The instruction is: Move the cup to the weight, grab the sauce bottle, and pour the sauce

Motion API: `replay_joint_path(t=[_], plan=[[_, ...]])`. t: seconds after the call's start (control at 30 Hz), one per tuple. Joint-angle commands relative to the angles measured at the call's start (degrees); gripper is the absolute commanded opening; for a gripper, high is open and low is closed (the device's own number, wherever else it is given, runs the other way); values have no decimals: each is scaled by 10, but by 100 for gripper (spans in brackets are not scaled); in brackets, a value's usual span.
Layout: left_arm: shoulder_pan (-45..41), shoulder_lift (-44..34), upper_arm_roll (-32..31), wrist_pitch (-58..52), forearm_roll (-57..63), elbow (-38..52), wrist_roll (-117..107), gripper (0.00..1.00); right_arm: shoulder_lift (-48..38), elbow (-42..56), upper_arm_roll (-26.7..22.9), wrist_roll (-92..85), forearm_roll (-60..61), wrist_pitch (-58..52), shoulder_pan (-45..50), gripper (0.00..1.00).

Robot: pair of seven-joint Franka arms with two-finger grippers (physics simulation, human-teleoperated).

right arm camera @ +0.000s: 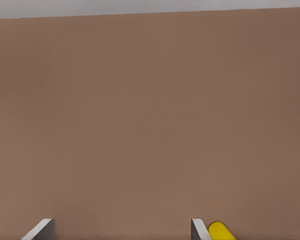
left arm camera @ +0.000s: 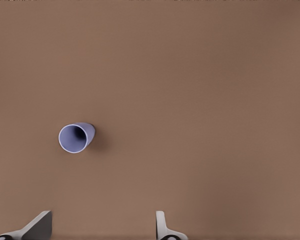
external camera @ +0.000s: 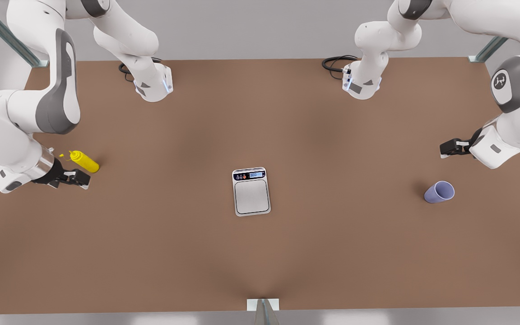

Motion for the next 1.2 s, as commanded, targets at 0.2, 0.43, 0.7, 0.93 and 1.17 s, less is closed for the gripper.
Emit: replay_joint_path(t=[0.2,0.43,0.7,0.93,1.17], plan=[[148,103,0,180,-21,-83,123,100,0,3,-1,-1,-2,3,5,100],[158,106,4,357,-50,-226,124,100,2,5,-1,-2,-3,3,7,100],[183,155,5,373,-49,-242,124,100,3,6,-1,-3,-7,-1,10,100],[185,174,12,383,-49,-242,124,100,3,7,0,-3,4,-33,12,100],[192,179,20,383,-50,-242,123,100,16,17,-1,-18,7,-90,6,100]])
